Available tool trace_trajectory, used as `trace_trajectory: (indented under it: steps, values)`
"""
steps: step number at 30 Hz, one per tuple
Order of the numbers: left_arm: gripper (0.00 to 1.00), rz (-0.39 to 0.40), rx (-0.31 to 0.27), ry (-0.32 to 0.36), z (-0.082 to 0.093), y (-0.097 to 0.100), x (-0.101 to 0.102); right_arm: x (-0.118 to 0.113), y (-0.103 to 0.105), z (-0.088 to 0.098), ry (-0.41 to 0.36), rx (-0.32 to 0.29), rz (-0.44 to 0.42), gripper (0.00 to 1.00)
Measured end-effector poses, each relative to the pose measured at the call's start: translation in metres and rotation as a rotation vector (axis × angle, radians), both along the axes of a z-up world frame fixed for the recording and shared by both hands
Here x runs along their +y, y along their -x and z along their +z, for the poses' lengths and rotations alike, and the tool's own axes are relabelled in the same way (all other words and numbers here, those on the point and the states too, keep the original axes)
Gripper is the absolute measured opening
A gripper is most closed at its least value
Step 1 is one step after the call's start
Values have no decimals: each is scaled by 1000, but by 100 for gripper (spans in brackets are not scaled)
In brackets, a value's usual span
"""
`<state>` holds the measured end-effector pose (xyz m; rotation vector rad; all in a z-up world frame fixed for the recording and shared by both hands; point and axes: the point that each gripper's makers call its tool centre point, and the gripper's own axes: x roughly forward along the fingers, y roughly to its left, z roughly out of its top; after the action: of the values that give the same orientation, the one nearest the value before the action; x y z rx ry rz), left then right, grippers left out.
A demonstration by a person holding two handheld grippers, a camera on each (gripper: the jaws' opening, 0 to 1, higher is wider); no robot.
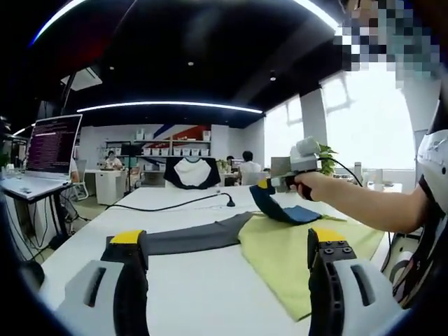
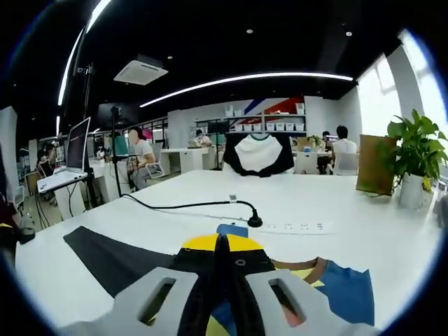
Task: Fold the garment on the visible template until the final outline fits inside the template.
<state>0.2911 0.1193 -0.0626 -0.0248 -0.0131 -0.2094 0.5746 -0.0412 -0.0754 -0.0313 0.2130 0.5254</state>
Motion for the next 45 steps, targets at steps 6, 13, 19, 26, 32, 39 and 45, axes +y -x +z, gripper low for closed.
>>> trace_trajectory:
  steps: [6, 13, 19, 26, 32, 39, 45]
  values:
    - [99, 12, 4, -3, 0, 0, 3, 24, 7, -29, 30, 56, 48, 0]
    - [99, 33, 20, 1, -5, 3, 9, 43, 13, -56, 79, 113, 85, 0]
    - [99, 47, 25, 3, -6, 5, 14, 46, 17, -71, 146, 118, 98, 0]
    - [99, 53, 37, 10, -10, 6, 15, 52, 23, -94, 187, 162, 115, 0]
    - [99, 63, 43, 12, -11, 7, 18, 54, 25, -104, 200, 183, 119, 0]
    - [99, 65, 40, 13, -10, 7, 17, 58, 28, -106, 219, 167, 144, 2]
    - [99, 71, 43, 20, -11, 7, 18, 73, 37, -95, 159, 122, 272, 25]
